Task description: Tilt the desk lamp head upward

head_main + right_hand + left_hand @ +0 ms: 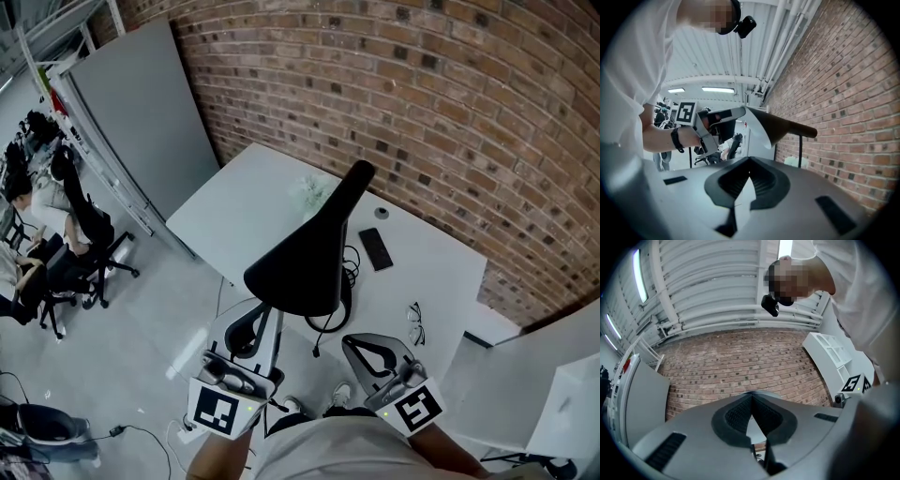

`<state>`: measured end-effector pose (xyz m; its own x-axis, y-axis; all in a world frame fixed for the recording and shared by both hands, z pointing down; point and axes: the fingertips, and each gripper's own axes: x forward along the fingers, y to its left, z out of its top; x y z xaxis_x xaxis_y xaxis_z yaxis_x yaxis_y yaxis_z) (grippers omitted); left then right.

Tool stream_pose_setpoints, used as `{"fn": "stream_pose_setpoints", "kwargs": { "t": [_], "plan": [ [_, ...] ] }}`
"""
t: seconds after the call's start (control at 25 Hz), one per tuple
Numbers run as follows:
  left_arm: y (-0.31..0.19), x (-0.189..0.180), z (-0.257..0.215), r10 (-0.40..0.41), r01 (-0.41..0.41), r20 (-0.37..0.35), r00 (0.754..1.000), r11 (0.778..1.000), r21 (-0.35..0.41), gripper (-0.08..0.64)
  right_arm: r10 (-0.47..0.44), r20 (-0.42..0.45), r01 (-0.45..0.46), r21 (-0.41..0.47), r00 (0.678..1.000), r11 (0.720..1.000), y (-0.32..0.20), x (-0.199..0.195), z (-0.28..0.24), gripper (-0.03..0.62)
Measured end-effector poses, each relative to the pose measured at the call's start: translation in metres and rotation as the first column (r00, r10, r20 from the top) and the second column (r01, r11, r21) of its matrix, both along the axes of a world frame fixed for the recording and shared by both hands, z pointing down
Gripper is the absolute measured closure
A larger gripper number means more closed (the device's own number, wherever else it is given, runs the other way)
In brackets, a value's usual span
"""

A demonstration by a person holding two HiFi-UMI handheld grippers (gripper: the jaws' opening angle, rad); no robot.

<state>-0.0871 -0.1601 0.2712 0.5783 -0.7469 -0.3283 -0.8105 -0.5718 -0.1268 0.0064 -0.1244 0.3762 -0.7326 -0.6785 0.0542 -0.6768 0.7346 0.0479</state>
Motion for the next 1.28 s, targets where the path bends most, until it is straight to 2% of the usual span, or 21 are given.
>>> {"fn": "stream_pose_setpoints", "kwargs": {
  "t": [0.32,0.56,0.68,0.88,1.28],
  "plan": [
    [0.019,-0.023,0.039,-0.039,0.038,0.000,0.999,0.993,-0.108,0.557,0.027,-0.018,-0.027,-0.011,0.999,1.000,0.004,-0.009,0.003,0.577],
    [0.034,-0.044,0.066,-0.066,0.073,0.048,0.997,0.984,-0.160,0.557,0.061,-0.033,-0.061,-0.017,0.998,0.998,0.011,-0.017,0.006,0.577],
    [0.039,-0.053,0.077,-0.075,0.083,0.052,0.996,0.979,-0.187,0.557,0.064,-0.072,-0.063,0.003,0.995,0.998,0.016,-0.017,0.008,0.577],
    [0.042,-0.061,0.082,-0.060,0.069,0.054,0.997,0.977,-0.203,0.557,0.079,-0.093,-0.078,0.013,0.993,0.997,0.016,-0.022,0.006,0.577],
    [0.045,-0.069,0.082,-0.031,0.039,0.045,0.999,0.978,-0.204,0.557,0.110,-0.071,-0.111,-0.006,0.991,0.994,0.022,-0.036,0.004,0.577]
  ]
}}
